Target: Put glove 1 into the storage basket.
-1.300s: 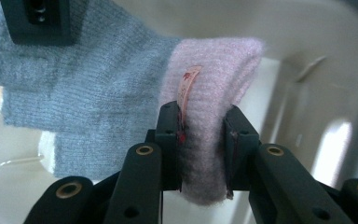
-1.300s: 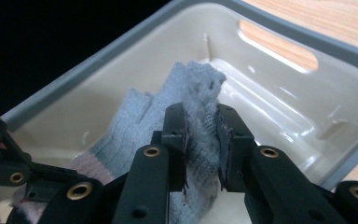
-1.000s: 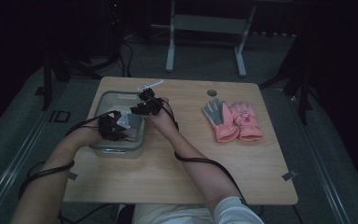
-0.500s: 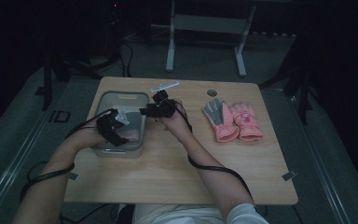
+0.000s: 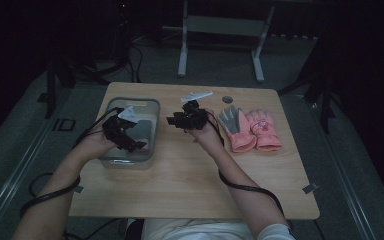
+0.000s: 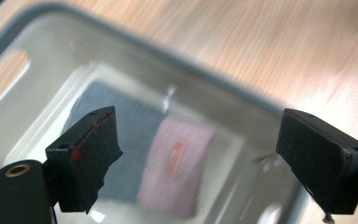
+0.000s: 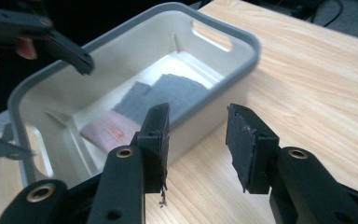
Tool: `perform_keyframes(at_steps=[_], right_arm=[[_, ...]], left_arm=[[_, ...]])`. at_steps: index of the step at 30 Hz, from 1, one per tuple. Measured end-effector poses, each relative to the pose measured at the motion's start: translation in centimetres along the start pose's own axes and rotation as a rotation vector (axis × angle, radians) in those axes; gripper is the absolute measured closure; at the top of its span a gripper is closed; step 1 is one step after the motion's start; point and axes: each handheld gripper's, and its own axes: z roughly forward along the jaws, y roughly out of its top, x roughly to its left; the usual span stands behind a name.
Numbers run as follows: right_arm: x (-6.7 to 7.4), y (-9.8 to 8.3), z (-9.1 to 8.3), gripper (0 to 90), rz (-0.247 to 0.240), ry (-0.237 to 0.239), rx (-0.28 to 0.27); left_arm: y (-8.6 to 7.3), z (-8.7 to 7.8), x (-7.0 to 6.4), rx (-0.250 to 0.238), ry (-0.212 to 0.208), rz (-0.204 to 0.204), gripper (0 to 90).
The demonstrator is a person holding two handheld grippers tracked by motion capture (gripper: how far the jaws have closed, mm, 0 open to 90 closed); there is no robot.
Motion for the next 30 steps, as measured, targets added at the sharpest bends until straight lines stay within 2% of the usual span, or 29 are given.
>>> perform_keyframes(at_steps=[2,3,4,6,7,11,12,15,22,24,25,28,29,30], right_arm=[[-0.2,-0.3,-0.9,59.6,-0.015,-0.015,-0.002],[-0.7,-0.5,-1.8,60.6,-0.029,-0.038,-0.002],[-0.9,-0.6,-2.2,60.7,-0.025,-0.042,-0.003],[-1.2,-0.7,-2.6,61.0,-0.024,-0.049,-0.005],[-1.8,-1.0,-3.5,61.2,-0.021,-0.059,-0.013],[-2.7,-1.5,-4.8,61.6,-0.025,-0.082,-0.024],[-3.4,-1.9,-5.6,62.2,-0.032,-0.097,-0.025],[-4.0,-2.4,-6.2,63.3,-0.039,-0.110,-0.012],[-5.9,-3.8,-7.8,63.7,-0.057,-0.153,0.011],[-7.0,-4.3,-8.3,64.1,-0.056,-0.173,0.017],[-7.0,-4.3,-8.3,64.1,-0.056,-0.173,0.017],[-8.2,-4.7,-8.5,64.9,-0.069,-0.197,0.039],[-9.3,-4.8,-8.6,65.3,-0.067,-0.212,0.051],[-9.3,-4.8,-8.6,65.3,-0.067,-0.212,0.051]], left_arm=[[0.7,-0.1,-0.7,-0.045,-0.026,-0.005,12.6],[1.1,0.0,-1.1,-0.054,-0.030,-0.009,12.6],[1.8,0.4,-1.8,-0.069,-0.046,0.000,12.6],[2.1,0.6,-2.2,-0.071,-0.034,0.010,12.7],[2.4,0.8,-2.7,-0.077,-0.038,0.029,13.2],[3.6,1.8,-4.8,-0.089,-0.077,0.074,13.2],[3.8,2.1,-5.3,-0.090,-0.083,0.075,13.2],[4.4,3.1,-6.5,-0.080,-0.085,0.108,13.2],[4.9,4.9,-8.9,-0.093,-0.137,0.129,13.2],[4.8,5.5,-9.4,-0.092,-0.151,0.133,13.2],[4.7,5.7,-9.7,-0.085,-0.146,0.141,13.2],[4.5,6.5,-10.3,-0.085,-0.176,0.131,13.2],[4.2,6.9,-10.7,-0.078,-0.187,0.125,13.2],[4.2,6.9,-10.7,-0.078,-0.187,0.125,13.2]])
